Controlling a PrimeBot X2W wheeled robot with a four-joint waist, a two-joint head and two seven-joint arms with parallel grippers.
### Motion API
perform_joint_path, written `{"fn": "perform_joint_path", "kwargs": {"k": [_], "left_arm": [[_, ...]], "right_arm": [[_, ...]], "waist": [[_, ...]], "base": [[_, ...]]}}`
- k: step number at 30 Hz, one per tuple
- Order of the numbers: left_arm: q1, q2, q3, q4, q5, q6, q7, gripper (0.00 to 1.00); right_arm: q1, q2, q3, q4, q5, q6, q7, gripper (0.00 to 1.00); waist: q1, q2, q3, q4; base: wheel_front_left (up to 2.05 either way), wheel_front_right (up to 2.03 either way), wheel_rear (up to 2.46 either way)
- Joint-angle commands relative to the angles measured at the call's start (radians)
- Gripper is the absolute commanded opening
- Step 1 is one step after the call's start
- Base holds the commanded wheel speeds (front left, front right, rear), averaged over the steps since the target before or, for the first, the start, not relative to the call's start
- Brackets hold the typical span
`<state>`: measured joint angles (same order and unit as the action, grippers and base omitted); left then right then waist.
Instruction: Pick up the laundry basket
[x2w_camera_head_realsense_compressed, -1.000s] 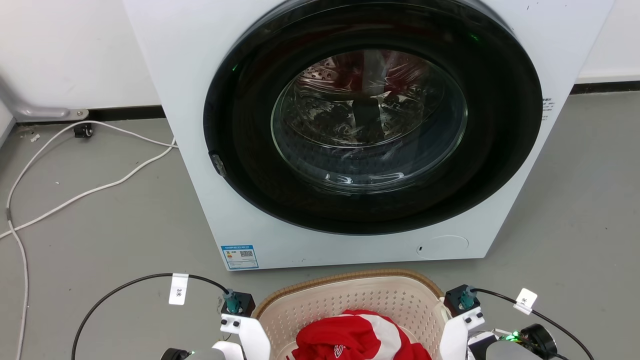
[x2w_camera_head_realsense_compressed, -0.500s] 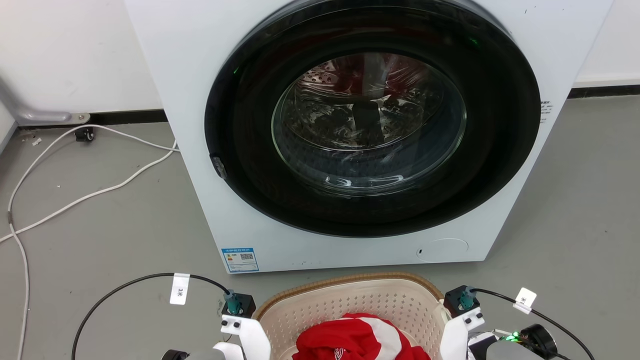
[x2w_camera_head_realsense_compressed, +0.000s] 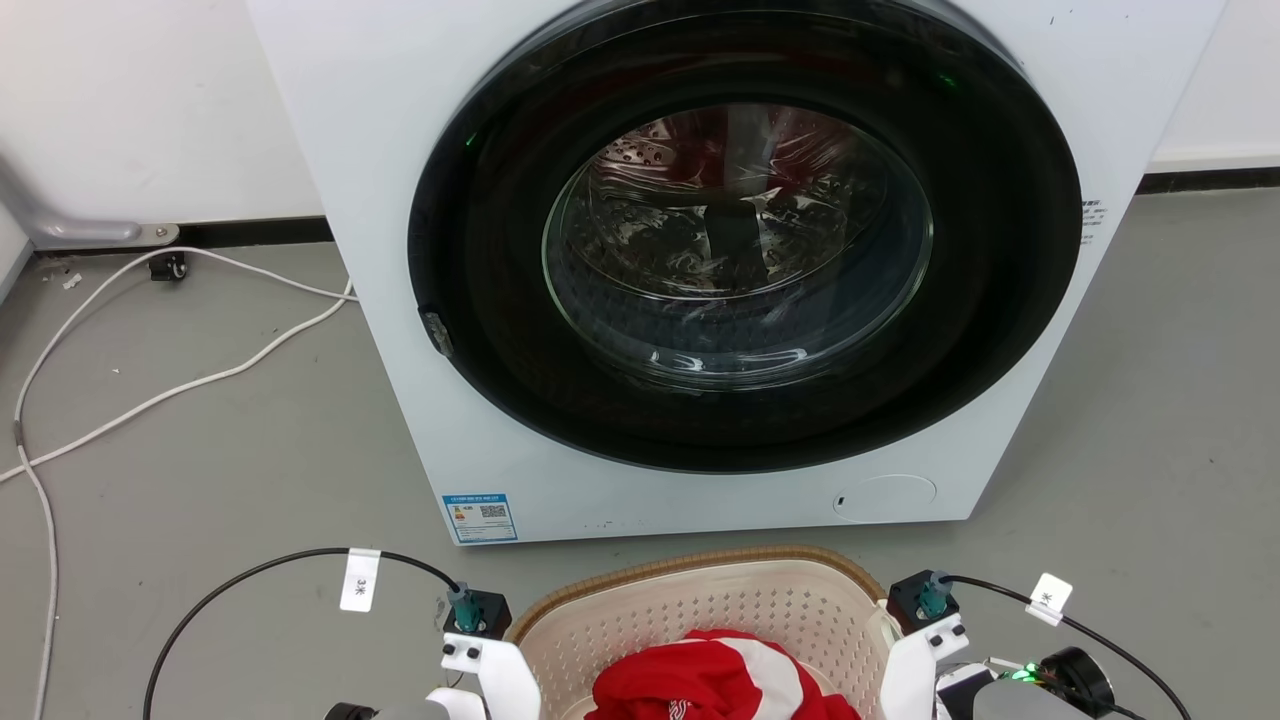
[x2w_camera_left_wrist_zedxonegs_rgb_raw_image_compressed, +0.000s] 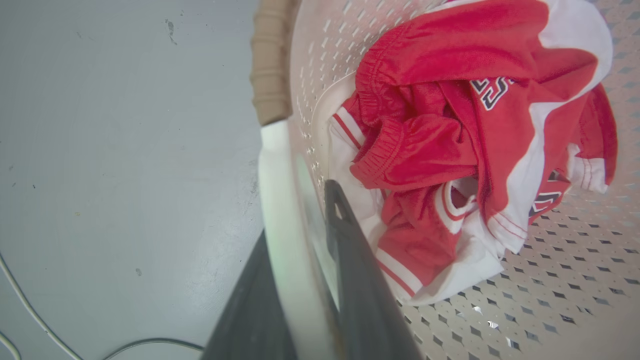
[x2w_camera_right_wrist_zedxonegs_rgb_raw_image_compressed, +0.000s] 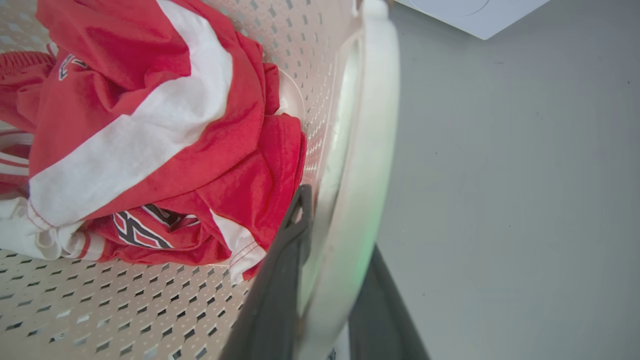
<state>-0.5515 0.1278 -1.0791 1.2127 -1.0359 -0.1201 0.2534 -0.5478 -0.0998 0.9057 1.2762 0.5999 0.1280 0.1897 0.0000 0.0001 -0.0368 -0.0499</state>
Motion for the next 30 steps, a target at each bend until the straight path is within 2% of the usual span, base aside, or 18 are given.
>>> {"fn": "perform_joint_path", "kwargs": {"k": [1, 30], "left_arm": [[-0.019, -0.015, -0.006, -0.014, -0.003, -0.018, -0.006, 0.00], [-0.034, -0.006, -0.081, -0.007, -0.077, -0.018, -0.020, 0.00]], "right_arm": [[-0.005, 0.009, 0.011, -0.008, 0.001, 0.005, -0.003, 0.00], [-0.017, 0.005, 0.096, 0.002, 0.089, 0.005, -0.013, 0.00]], "waist": [[0.0000, -0.0001, 0.000, 0.000], [0.0000, -0.0001, 0.003, -0.003]], "base": [[0.00, 0.00, 0.00], [0.00, 0.00, 0.00]]}}
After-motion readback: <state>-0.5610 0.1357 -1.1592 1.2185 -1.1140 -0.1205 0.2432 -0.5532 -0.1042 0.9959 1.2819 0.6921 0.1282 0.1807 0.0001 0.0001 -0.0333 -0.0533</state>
